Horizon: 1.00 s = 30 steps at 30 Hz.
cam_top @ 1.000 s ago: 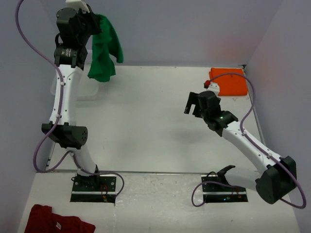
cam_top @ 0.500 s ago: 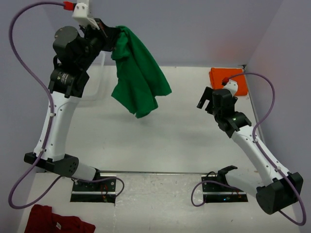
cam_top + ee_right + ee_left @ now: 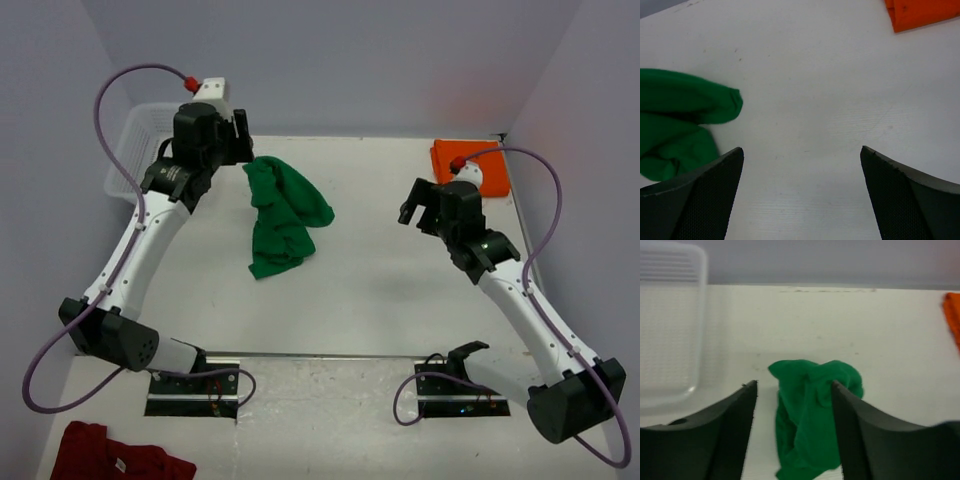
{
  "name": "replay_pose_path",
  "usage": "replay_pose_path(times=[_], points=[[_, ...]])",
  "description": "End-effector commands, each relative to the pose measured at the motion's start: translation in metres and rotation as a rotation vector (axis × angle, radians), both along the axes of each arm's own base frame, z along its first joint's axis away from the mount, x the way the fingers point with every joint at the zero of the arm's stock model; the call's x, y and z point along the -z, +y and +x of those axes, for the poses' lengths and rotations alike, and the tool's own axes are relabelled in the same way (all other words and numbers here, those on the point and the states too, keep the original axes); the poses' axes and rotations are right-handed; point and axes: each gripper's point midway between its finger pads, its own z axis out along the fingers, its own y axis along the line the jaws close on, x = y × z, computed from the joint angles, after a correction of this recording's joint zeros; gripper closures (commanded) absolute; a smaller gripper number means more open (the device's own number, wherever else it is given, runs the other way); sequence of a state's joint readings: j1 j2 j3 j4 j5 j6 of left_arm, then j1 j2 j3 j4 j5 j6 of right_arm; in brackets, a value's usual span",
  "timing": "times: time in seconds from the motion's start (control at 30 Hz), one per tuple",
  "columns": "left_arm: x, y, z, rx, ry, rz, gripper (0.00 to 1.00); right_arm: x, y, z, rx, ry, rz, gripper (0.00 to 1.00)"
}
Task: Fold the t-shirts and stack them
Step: Move the tshirt to the center of the board
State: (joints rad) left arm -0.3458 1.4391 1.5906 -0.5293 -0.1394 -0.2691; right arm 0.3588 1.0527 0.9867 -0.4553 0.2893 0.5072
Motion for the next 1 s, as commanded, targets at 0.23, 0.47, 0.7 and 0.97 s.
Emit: replay_pose_path(times=[0.23,0.47,0.7,0.97], points=[[0.078,0.064,-0.027,-0.246,0.138,0.102,0.54,0.048,0.121,0.002,-0.461,0.161,-0.001,0.01],[0.146,0.015,-0.060,-0.066,0.277,0.014,0.91,0.072,0.191,0.033,-0.567,0.295,-0.060,0.10],[0.178,-0.023,-0.092,0.103,0.342,-0.076,0.82,0.088,0.243,0.040,-0.675,0.355,-0.030,0.36],[0.208,-0.031,-0.090,0.102,0.402,-0.095,0.69,0.118,0.269,0.025,-0.748,0.445,0.020,0.36]])
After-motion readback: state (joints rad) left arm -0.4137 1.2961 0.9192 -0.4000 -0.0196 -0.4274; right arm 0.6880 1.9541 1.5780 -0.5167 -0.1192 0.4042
